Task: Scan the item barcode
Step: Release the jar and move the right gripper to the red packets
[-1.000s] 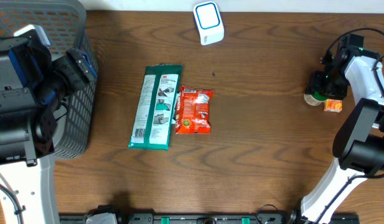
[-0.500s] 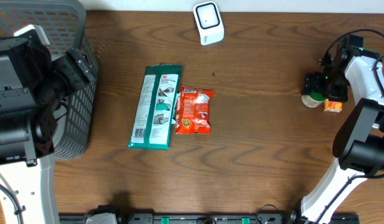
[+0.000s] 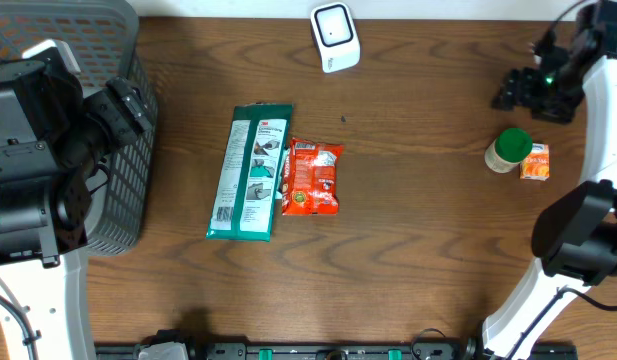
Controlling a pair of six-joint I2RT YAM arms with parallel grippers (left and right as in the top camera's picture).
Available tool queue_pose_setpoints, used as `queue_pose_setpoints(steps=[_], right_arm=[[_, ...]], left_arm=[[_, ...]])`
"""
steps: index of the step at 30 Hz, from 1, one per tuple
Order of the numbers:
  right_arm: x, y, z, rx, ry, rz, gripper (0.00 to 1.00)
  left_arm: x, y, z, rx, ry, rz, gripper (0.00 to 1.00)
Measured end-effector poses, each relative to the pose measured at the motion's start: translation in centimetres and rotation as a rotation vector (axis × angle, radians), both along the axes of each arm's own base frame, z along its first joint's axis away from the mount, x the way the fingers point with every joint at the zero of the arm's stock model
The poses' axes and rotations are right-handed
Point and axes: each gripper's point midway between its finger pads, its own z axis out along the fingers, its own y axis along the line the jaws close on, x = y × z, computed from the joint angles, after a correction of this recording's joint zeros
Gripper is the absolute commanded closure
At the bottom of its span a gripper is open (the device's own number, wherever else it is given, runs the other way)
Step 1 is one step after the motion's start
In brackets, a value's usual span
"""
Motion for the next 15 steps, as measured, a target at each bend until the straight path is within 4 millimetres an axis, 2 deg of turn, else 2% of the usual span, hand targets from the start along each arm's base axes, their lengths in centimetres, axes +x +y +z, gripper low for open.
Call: queue_pose_setpoints(steps=[3, 5, 7, 8, 10, 15], right_arm=[[0.4, 4.3, 0.3, 0.058, -0.01, 0.087, 0.22], [0.4, 7.7, 0.4, 0.089, -0.011, 0.156, 0.18], [0.5, 11.1, 0.6, 0.114, -0.018, 0.219, 0.09], [0.4, 12.9, 0.6, 0.126, -0.02, 0.245, 0.01], [0.0, 16.9, 0.7, 0.147, -0.017, 0.297, 0.01], [-2.1, 24.3, 0.7, 0.177, 0.002, 0.404, 0.01]], left_arm=[[0.0, 0.0, 0.0, 0.0, 0.0, 0.0, 0.15], [0.0, 0.0, 0.0, 0.0, 0.0, 0.0, 0.15], [0.0, 0.0, 0.0, 0.0, 0.0, 0.0, 0.15], [0.0, 0.0, 0.0, 0.0, 0.0, 0.0, 0.15], [0.0, 0.0, 0.0, 0.0, 0.0, 0.0, 0.15], [0.0, 0.0, 0.0, 0.0, 0.0, 0.0, 0.15]])
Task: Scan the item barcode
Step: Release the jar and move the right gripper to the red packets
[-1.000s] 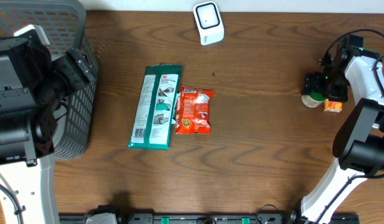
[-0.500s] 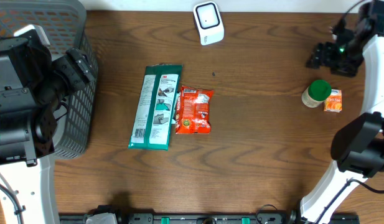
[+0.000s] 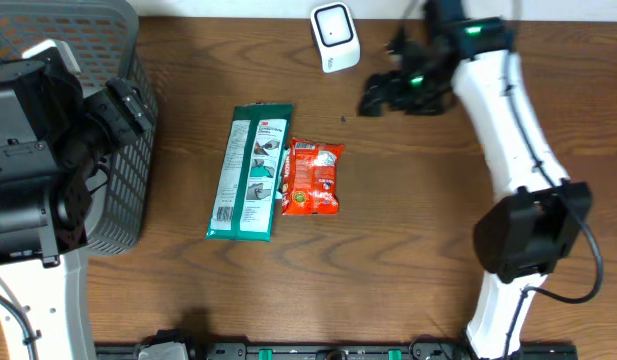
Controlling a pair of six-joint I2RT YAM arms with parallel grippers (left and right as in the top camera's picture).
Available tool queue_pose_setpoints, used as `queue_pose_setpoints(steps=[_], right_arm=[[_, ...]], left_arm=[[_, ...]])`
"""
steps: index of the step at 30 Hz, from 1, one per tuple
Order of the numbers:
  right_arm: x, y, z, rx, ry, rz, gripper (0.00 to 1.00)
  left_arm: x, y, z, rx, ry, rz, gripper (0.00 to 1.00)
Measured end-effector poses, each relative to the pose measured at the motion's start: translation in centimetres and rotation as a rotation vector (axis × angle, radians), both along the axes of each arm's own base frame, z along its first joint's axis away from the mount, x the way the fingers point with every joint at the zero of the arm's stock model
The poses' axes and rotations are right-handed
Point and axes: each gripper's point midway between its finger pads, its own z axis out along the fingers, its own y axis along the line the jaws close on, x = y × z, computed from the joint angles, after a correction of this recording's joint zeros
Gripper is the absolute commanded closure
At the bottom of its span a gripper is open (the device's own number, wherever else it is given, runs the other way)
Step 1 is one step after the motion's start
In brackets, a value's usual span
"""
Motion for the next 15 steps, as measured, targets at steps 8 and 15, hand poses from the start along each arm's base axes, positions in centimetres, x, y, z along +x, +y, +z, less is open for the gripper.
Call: queue_pose_setpoints(steps=[8, 15], right_arm=[[-3.4, 7.7, -3.3, -0.032, 0.03, 0.061, 0.37], [-5.0, 9.4, -8.2, -0.074, 0.038, 0.068, 0.45]], left_arm=[[0.0, 0.0, 0.0, 0.0, 0.0, 0.0, 0.15], [0.0, 0.0, 0.0, 0.0, 0.0, 0.0, 0.14]])
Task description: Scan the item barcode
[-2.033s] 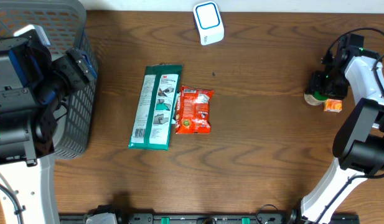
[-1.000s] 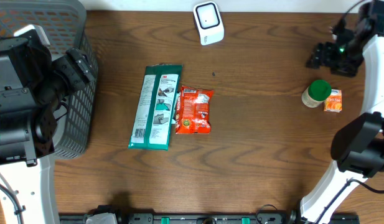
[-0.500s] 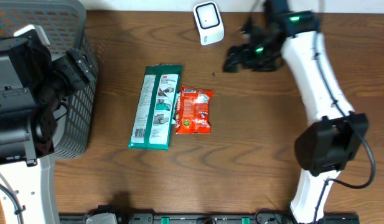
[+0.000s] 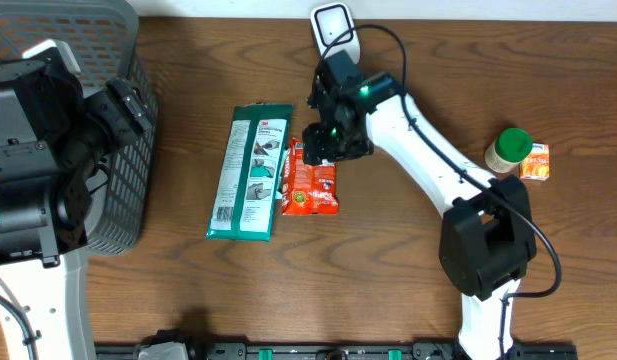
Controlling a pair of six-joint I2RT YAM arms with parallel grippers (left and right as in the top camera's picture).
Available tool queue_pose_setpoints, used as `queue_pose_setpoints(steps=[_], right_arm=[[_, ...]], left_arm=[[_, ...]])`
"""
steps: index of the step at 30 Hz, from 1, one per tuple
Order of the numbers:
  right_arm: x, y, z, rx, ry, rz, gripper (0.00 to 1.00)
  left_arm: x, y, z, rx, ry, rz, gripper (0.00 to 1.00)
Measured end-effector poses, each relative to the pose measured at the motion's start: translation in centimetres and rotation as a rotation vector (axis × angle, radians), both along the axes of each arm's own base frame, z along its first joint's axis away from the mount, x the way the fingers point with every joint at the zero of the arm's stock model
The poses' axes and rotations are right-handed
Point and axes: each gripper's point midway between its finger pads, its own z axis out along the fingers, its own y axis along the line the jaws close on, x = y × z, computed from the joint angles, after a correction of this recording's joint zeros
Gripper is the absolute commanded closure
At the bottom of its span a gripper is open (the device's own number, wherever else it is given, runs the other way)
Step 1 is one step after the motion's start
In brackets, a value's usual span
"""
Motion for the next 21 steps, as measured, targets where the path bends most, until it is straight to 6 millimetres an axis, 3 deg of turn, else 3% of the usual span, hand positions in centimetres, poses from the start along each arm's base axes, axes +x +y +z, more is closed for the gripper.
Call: queue_pose_setpoints(steps=[3, 10, 17, 21], right_arm=[[0.7, -0.1, -1.8, -0.008, -0.039, -0.014, 0.51], [1.6, -0.2, -5.8, 0.009, -0.127, -0.03, 0.45], [0.9, -0.8, -7.2, 0.001, -0.118, -0.025, 0.18], [0.1, -1.4, -7.0, -0.017, -0.098, 0.006, 0.14]], left_arm=[[0.0, 0.0, 0.0, 0.0, 0.0, 0.0, 0.15], [0.0, 0.0, 0.0, 0.0, 0.0, 0.0, 0.15], [0.0, 0.0, 0.0, 0.0, 0.0, 0.0, 0.15], [0.0, 0.0, 0.0, 0.0, 0.0, 0.0, 0.15]])
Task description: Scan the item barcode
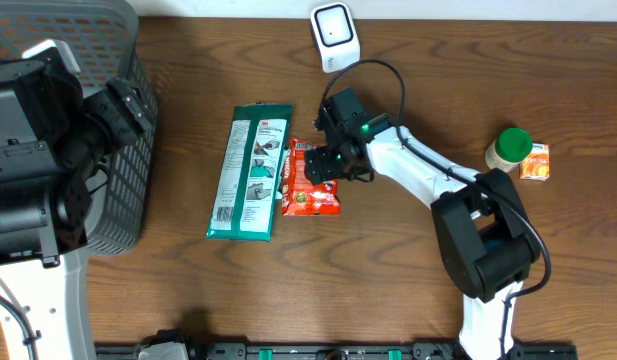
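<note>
A red snack packet [306,190] lies flat at the table's middle, touching a long teal package [250,172] on its left. My right gripper [321,167] is down over the red packet's upper right part; the overhead view does not show how its jaws stand. A white barcode scanner [335,37] stands at the far edge, behind the packet. My left arm [48,150] rests at the left by the basket, its gripper end [128,108] dark and unclear.
A grey mesh basket [128,200] fills the far left. A green-lidded jar [508,150] and a small orange box [534,161] stand together at the right. The right arm's white links [428,175] stretch across the table's right half.
My right gripper has moved a little nearer and lower, from the red packet's top edge to over its upper right part. The packet and the left arm have not moved.
My right gripper was first at the far right above the jar. Then it was near the scanner at the far edge. After that it hung over the red packet's top edge, and now it is down on the packet. Nothing on the table has shifted.
</note>
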Controlling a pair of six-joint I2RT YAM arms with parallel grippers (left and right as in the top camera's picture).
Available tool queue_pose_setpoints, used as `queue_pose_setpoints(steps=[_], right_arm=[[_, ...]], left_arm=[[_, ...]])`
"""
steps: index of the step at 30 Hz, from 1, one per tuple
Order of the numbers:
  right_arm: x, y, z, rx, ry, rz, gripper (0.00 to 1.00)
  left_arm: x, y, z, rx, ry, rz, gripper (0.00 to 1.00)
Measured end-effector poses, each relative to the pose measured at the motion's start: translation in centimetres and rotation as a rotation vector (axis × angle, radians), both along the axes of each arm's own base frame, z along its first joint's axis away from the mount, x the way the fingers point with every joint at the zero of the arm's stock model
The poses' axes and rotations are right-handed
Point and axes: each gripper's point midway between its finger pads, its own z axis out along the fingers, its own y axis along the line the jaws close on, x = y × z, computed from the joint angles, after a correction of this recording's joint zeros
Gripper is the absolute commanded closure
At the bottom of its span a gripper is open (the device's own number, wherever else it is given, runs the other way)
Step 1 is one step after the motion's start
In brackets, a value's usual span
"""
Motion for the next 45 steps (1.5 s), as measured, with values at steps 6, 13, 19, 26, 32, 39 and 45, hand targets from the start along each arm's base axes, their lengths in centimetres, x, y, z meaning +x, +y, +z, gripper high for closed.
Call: queue_pose_setpoints(steps=[6, 13, 19, 26, 32, 39, 45], right_arm=[[0.4, 0.1, 5.1, 0.042, -0.081, 0.018, 0.3], [0.2, 1.3, 9.4, 0.088, -0.159, 0.048, 0.81], [-1.4, 3.3, 5.5, 0.048, -0.082, 0.103, 0.85], [-3.6, 2.4, 0.6, -0.047, 0.057, 0.118, 0.92], [-4.3, -0.2, 0.1, -0.147, 0.1, 0.09, 0.92], [-4.2, -5.3, -0.4, -0.281, 0.159, 0.009, 0.93], [-2.9, -9.0, -0.3, -0.322, 0.174, -0.077, 0.89]], left_arm=[[0.0, 0.0, 0.0, 0.0, 0.0, 0.0, 0.15], [0.0, 0.0, 0.0, 0.0, 0.0, 0.0, 0.15], [0.0, 0.0, 0.0, 0.0, 0.0, 0.0, 0.15], [0.0, 0.0, 0.0, 0.0, 0.0, 0.0, 0.15], [0.0, 0.0, 0.0, 0.0, 0.0, 0.0, 0.15], [0.0, 0.0, 0.0, 0.0, 0.0, 0.0, 0.15], [0.0, 0.0, 0.0, 0.0, 0.0, 0.0, 0.15]])
